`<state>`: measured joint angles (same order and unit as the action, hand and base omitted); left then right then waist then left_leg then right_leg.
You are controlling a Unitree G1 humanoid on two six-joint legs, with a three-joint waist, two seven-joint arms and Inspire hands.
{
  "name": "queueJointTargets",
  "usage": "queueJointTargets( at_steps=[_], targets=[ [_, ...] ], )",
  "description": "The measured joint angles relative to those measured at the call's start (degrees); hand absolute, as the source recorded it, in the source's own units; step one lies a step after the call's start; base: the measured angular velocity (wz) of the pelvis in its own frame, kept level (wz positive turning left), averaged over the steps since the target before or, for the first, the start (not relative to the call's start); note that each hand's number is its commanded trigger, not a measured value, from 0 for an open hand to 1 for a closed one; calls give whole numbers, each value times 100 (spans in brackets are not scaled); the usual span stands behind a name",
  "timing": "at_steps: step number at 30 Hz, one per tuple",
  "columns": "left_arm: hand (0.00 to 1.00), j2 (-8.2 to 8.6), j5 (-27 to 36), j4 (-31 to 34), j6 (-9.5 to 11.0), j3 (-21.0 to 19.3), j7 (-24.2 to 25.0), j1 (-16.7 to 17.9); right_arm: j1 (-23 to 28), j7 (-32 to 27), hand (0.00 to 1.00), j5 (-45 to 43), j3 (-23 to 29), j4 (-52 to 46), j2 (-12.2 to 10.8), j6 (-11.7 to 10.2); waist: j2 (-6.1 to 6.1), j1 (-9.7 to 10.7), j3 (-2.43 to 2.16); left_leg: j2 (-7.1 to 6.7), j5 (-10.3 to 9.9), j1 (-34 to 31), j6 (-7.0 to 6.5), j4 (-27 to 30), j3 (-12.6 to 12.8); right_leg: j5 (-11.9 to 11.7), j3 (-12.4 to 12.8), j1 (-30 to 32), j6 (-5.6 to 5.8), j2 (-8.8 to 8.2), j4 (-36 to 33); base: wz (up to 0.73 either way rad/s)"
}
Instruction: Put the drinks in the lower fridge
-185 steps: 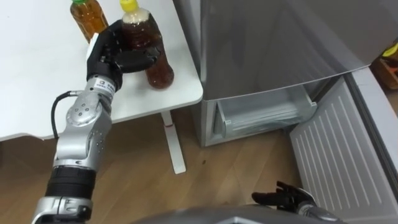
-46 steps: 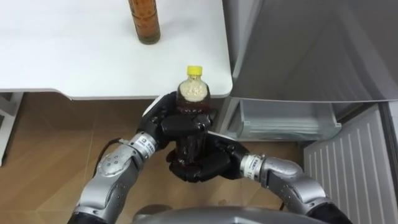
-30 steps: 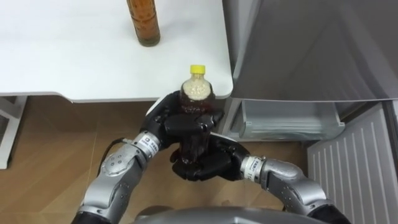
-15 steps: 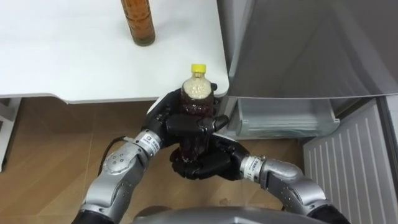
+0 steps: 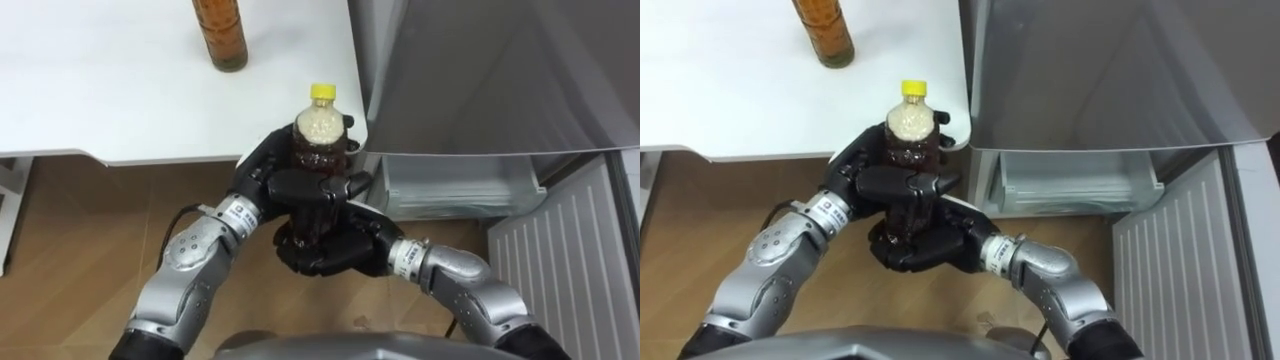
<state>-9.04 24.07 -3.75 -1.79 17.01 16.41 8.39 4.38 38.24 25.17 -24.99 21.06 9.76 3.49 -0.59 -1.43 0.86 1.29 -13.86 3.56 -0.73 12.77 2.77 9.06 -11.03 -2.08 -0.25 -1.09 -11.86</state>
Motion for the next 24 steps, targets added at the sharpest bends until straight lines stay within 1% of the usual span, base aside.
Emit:
queueJointTargets(
  at_steps=[4, 7, 8, 10, 19, 24],
  targets=[
    [100, -84, -2, 204, 0, -7, -21, 5, 4, 10, 100, 7, 12, 0, -30, -171, -2, -1, -3, 4, 0, 6, 0, -5, 11, 0, -1, 0, -1, 5, 2, 0],
    [100, -109, -3, 328, 0, -1, -28, 8, 10, 41, 100, 8, 10, 2, -30, -325, -9, -1, -6, 2, 0, 9, 0, -5, 17, 0, 1, -1, 0, 3, 7, 0],
    [100, -111, -4, 345, 0, 1, -28, 9, 10, 40, 100, 8, 11, 2, -31, -343, -11, -2, -7, 2, 0, 10, 0, -5, 17, 0, 2, -1, 0, 3, 7, 0],
    [100, -113, -4, 363, 0, 11, -28, 9, 9, 14, 100, 7, 11, 3, -32, -358, -25, -5, -12, 2, 0, 14, 0, -3, 20, -1, 3, -3, 0, 1, 8, 0],
    [100, -114, -4, 364, 0, 12, -28, 8, 10, 11, 100, 8, 11, 5, -31, -359, -81, -5, -6, 3, 0, 15, 1, 8, 26, -2, 6, -7, -2, 1, 9, 0],
    [100, -114, -4, 365, 0, 12, -28, 8, 10, 11, 100, 8, 12, 5, -30, -359, -84, -8, -3, 4, 0, 14, 0, 2, 26, -2, 6, -7, -3, 3, 10, 0]
  ],
)
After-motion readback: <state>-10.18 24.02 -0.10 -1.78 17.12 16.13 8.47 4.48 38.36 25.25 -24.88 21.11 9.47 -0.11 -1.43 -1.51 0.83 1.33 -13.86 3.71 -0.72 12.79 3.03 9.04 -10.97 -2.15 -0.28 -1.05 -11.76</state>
